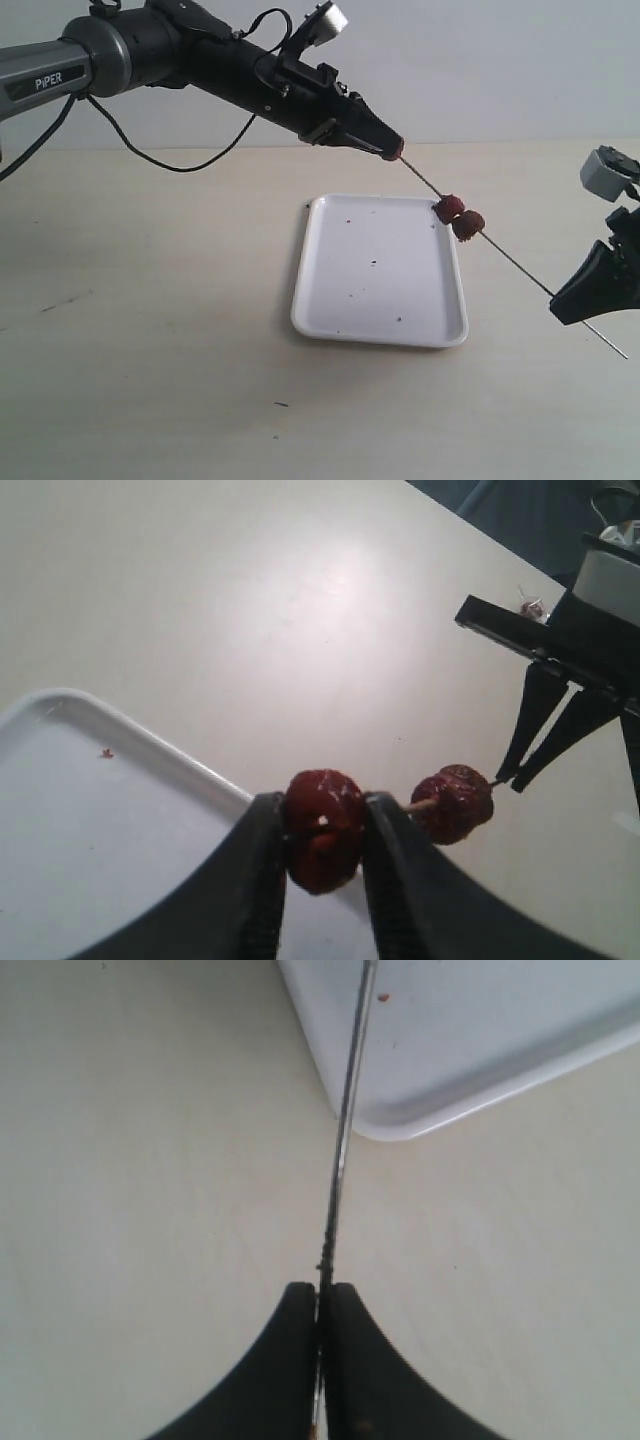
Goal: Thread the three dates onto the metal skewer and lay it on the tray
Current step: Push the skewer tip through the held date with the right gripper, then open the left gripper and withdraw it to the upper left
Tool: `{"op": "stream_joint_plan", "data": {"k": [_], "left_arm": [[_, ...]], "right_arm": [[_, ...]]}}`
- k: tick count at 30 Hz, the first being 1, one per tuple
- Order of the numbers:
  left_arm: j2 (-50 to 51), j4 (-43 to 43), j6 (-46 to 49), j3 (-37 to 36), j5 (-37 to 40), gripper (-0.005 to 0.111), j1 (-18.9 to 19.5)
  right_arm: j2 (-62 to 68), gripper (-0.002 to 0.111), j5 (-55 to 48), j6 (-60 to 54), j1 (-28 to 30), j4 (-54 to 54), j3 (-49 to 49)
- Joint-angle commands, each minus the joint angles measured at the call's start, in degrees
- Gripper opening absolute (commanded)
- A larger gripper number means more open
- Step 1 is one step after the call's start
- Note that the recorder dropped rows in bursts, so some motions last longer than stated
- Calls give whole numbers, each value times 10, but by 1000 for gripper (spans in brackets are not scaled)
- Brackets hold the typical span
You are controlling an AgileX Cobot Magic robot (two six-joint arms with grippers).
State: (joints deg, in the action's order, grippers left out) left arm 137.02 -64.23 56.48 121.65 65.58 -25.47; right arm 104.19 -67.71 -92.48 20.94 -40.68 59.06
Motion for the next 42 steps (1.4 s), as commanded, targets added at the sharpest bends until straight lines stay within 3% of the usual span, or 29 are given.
{"op": "stream_joint_plan", "data": {"k": [1,16,27,29,32,34,38,42], "left_arm": [[-3,-16,-13,0,44,27,-12],[-3,-64,-12,0,44,27,-15],[-3,-75,2,0,44,28,-15],[-3,-73,2,0,44,35,-15],[-3,-63,0,0,44,60,-14],[-3,-53,-5,0,44,70,-13],[-3,-42,-6,0,35,69,-3],[-3,-59,-6,0,37,59,21]], "right_arm": [[-5,0,18,-37,-3,-58,3],[-5,0,40,-63,-3,-148,3],[-5,0,32,-63,-3,-148,3],[-5,0,32,-63,-3,-148,3],[-5,0,29,-62,-3,-148,3],[-5,0,28,-62,-3,-148,3],[-5,0,29,-47,-3,-154,3],[-5,0,32,38,-3,-215,3]]}}
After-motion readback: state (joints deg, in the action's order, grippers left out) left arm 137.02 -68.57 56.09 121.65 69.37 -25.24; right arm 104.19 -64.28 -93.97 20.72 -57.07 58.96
